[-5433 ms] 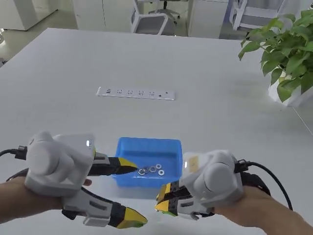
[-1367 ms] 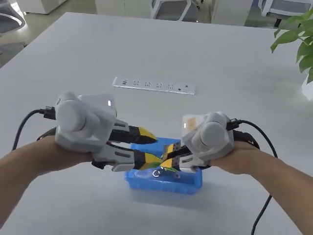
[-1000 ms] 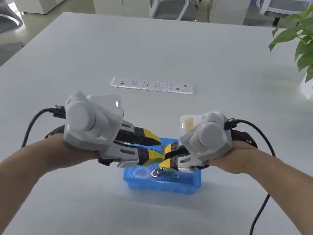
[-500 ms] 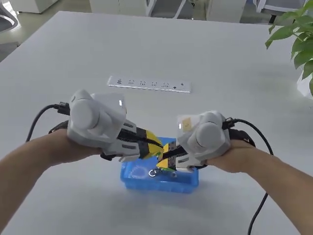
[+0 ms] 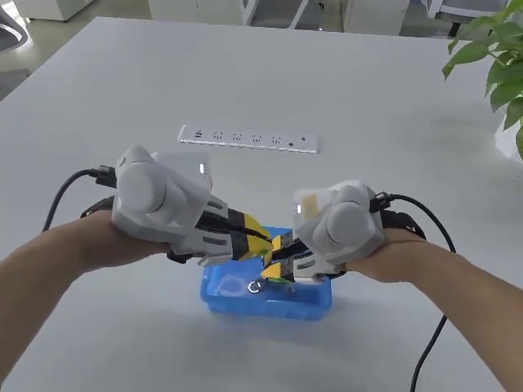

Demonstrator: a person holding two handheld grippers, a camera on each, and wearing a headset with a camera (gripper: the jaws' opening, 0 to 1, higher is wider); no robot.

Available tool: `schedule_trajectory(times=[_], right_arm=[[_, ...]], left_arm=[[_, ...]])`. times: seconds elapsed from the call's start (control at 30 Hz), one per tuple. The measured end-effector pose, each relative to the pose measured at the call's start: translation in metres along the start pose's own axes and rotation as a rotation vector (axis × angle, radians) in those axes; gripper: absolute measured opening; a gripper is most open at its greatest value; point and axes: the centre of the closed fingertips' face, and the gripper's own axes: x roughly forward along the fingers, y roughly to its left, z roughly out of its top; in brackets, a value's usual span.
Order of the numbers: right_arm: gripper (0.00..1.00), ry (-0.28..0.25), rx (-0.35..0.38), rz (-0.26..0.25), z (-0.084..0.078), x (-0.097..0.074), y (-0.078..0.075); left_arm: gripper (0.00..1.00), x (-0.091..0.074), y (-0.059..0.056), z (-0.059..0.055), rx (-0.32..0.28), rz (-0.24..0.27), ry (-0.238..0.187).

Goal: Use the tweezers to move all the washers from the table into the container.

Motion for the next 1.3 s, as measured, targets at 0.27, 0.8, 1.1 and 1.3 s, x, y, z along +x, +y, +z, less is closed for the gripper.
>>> schedule_trajectory(times=[0.27, 0.8, 1.1, 1.3], right_arm=[[0.11, -0.011, 0.007, -0.002, 0.004, -0.004, 0.001], [0.11, -0.050, 0.058, -0.010, 0.015, -0.024, 0.015], [0.10, -0.081, 0.084, -0.033, 0.027, -0.038, 0.025], [0.09, -0.084, 0.093, -0.042, 0.031, -0.044, 0.036]], left_arm=[[0.05, -0.003, -0.003, 0.006, 0.013, -0.002, -0.003], [0.05, -0.014, -0.023, 0.031, 0.035, -0.055, -0.002], [0.05, -0.025, -0.034, 0.044, 0.065, -0.084, 0.003], [0.05, -0.030, -0.045, 0.048, 0.075, -0.110, 0.008]])
